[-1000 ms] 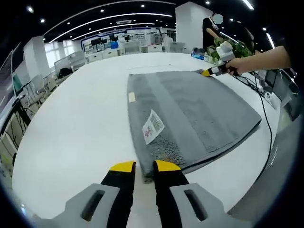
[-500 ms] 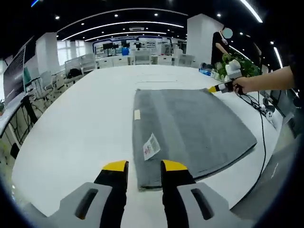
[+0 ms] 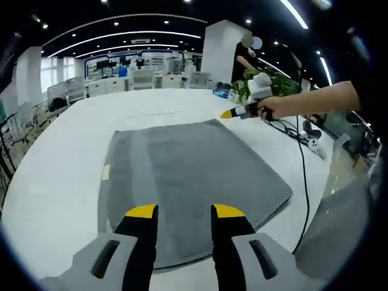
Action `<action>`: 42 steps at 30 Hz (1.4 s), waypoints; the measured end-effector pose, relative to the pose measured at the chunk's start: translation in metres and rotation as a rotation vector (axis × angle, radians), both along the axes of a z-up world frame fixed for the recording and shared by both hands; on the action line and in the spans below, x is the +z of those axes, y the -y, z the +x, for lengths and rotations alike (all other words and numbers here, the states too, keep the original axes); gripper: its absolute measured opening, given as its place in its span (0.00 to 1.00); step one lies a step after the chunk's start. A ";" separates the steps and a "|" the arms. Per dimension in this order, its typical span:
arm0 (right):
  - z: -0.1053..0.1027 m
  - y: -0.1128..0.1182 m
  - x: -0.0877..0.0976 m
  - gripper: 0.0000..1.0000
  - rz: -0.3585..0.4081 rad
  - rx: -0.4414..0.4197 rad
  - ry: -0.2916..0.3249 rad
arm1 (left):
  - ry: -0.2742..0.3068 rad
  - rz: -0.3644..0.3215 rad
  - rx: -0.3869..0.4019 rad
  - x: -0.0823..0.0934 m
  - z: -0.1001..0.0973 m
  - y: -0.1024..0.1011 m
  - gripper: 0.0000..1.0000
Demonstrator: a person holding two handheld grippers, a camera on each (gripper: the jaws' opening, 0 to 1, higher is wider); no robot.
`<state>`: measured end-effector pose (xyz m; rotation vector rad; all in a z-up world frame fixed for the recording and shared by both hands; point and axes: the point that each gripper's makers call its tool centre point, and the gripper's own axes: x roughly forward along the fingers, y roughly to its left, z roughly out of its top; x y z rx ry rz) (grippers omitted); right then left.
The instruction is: Fold the towel on the table until its edges align and the towel forms a compact rectangular stack.
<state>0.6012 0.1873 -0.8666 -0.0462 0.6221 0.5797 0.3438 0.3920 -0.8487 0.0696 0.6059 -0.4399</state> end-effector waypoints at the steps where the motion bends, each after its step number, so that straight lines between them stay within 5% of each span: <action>1: 0.000 0.000 0.000 0.16 -0.007 0.005 0.003 | 0.009 0.008 -0.044 0.002 0.001 0.013 0.35; 11: 0.011 0.011 -0.008 0.14 -0.044 0.021 0.007 | 0.061 0.018 -0.273 0.009 0.000 0.086 0.35; 20: 0.022 0.006 -0.020 0.13 -0.017 0.004 -0.010 | 0.012 0.031 -0.449 -0.010 -0.013 0.141 0.35; 26: 0.019 -0.004 -0.024 0.12 -0.005 0.011 -0.023 | 0.036 0.034 -0.520 -0.010 -0.021 0.160 0.31; 42: 0.015 -0.001 -0.037 0.11 0.017 -0.004 -0.058 | -0.011 0.054 -0.690 -0.036 -0.043 0.200 0.22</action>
